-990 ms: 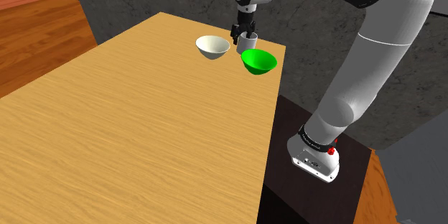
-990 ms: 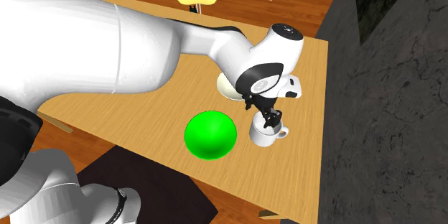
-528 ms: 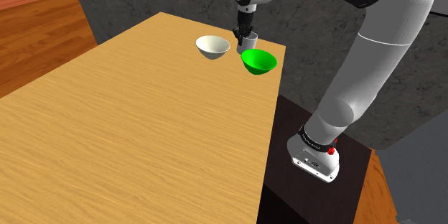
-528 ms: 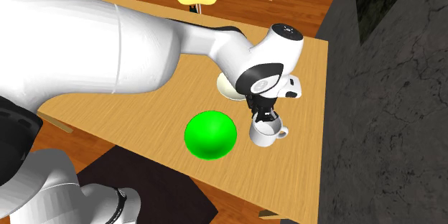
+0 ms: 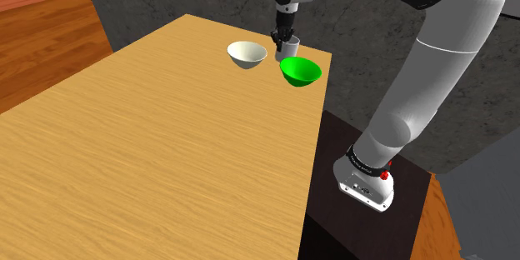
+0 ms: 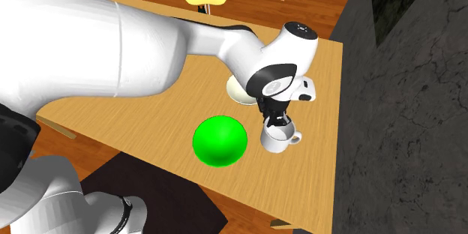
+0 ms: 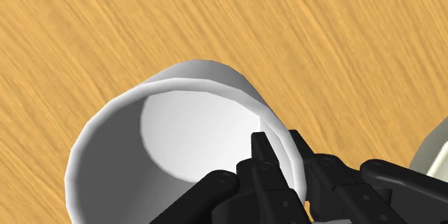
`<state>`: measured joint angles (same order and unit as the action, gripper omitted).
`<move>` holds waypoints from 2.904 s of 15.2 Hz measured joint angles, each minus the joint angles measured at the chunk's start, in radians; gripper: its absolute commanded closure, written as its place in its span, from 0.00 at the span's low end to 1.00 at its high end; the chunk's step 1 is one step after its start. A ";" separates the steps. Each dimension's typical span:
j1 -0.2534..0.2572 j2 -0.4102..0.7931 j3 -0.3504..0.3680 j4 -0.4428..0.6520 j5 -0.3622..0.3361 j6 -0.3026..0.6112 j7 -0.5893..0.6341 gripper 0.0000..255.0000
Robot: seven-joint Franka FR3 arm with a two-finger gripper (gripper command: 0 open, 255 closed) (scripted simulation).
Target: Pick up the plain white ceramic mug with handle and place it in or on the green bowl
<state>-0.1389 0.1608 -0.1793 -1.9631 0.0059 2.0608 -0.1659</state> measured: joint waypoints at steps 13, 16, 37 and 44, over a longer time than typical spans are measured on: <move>0.003 -0.051 -0.001 0.111 -0.010 -0.160 0.006 1.00; 0.003 -0.063 -0.001 0.136 -0.012 -0.198 0.005 1.00; 0.046 -0.413 0.053 -0.060 -0.054 -0.351 0.113 1.00; 0.064 -0.598 0.099 -0.245 -0.053 -0.352 0.180 1.00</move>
<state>-0.0754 -0.4368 -0.0805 -2.2081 -0.0472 1.7087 0.0145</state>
